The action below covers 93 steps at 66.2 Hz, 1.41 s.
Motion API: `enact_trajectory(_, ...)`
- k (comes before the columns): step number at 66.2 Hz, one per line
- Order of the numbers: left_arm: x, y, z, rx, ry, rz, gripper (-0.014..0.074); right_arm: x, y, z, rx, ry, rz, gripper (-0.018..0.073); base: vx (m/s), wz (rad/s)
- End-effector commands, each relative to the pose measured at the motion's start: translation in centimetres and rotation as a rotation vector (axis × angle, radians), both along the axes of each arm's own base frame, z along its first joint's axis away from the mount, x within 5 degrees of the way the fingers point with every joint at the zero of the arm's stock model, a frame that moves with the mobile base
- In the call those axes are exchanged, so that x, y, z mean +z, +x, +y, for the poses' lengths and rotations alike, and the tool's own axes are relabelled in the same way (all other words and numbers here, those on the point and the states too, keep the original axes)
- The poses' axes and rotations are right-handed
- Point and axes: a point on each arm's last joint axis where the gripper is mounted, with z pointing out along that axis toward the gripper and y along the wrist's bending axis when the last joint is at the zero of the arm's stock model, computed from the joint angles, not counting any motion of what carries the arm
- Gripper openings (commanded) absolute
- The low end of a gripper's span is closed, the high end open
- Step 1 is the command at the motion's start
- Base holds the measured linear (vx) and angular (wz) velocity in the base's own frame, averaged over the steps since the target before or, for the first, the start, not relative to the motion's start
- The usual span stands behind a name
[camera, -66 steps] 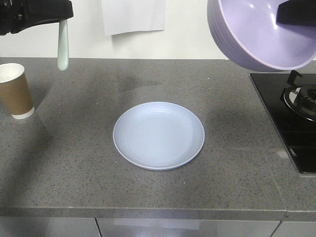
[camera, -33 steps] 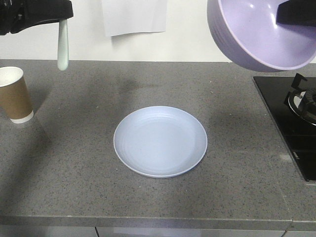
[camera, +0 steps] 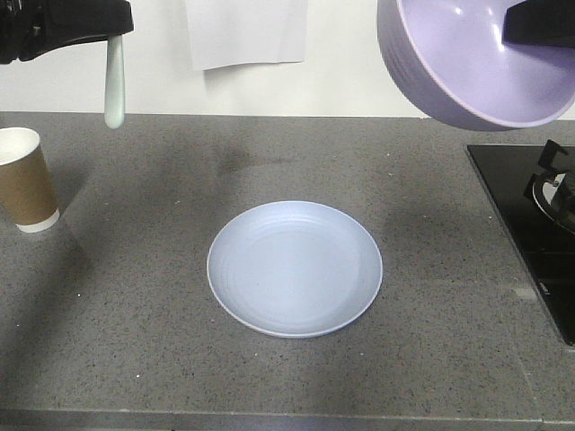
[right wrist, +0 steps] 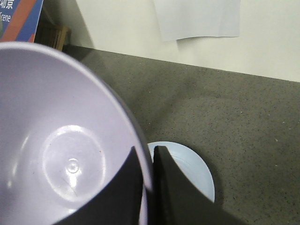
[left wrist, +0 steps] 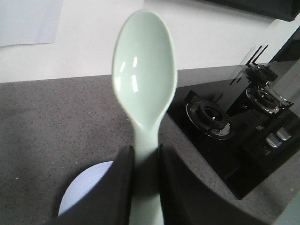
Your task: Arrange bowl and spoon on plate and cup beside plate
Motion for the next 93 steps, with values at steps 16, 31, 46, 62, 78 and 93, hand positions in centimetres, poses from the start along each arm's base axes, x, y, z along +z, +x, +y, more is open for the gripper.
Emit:
enact_trajectory(16, 2.01, -1.01, 0.13, 0.017, -0.070, -0.070, -0.0006, 1.83, -0.81, 0.09, -0.015, 0.051, -0.094, -0.0011, 0.04, 0.01)
enact_trajectory(31, 2.01, -1.01, 0.13, 0.017, -0.070, -0.070, -0.0006, 1.83, -0.81, 0.09, -0.015, 0.051, -0.094, -0.0011, 0.04, 0.01)
enact_trajectory(46, 2.01, -1.01, 0.13, 0.017, -0.070, -0.070, -0.0006, 1.83, -0.81, 0.09, -0.015, 0.051, -0.094, -0.0011, 0.04, 0.01)
enact_trajectory(62, 2.01, -1.01, 0.13, 0.017, -0.070, -0.070, -0.0006, 1.83, -0.81, 0.09, -0.015, 0.051, -0.094, -0.0011, 0.04, 0.01)
enact_trajectory(78, 2.01, -1.01, 0.13, 0.017, -0.070, -0.070, -0.0006, 1.83, -0.81, 0.09, -0.015, 0.051, -0.094, -0.0011, 0.04, 0.01)
enact_trajectory(93, 2.01, -1.01, 0.13, 0.017, -0.070, -0.070, -0.0006, 1.83, -0.81, 0.09, -0.015, 0.051, -0.094, -0.0011, 0.03, 0.01)
